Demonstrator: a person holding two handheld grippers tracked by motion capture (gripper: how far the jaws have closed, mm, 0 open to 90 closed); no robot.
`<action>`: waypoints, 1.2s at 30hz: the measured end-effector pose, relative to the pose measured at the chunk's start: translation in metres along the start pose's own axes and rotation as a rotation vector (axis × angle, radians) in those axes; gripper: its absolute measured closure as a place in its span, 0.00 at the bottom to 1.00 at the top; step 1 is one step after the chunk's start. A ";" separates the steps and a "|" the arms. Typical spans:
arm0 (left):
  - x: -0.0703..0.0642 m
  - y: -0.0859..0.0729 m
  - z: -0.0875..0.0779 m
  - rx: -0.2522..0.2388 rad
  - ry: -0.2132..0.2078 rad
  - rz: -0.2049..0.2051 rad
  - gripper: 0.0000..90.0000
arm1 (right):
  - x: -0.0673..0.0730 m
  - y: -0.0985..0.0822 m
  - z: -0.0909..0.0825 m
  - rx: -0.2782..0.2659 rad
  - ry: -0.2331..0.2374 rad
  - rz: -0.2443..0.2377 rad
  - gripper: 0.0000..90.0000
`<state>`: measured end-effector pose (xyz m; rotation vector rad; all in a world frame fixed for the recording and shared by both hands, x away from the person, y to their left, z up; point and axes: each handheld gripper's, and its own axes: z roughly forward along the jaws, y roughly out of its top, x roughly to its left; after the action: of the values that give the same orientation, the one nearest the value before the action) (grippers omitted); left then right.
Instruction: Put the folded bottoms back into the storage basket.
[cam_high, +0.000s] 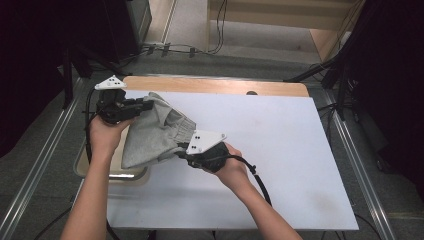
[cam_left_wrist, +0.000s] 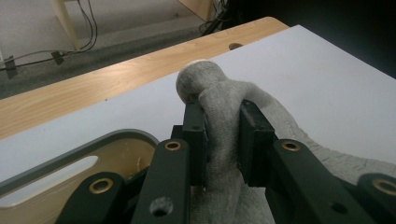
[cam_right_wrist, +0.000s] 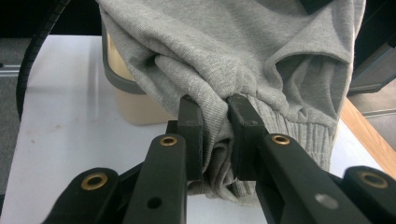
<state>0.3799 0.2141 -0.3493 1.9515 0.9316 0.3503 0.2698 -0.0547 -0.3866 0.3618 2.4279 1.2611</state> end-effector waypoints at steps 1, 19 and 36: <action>0.001 -0.001 0.000 -0.003 -0.001 0.000 0.84 | 0.000 0.000 0.001 -0.002 0.002 0.000 0.83; 0.018 -0.008 -0.014 -0.010 0.035 -0.008 0.84 | 0.002 0.013 0.023 -0.004 0.020 0.007 0.83; 0.034 -0.014 -0.028 -0.025 0.060 -0.014 0.84 | 0.008 0.029 0.041 -0.001 0.034 -0.008 0.83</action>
<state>0.3803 0.2599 -0.3500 1.9199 0.9742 0.4129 0.2827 -0.0051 -0.3859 0.3331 2.4545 1.2747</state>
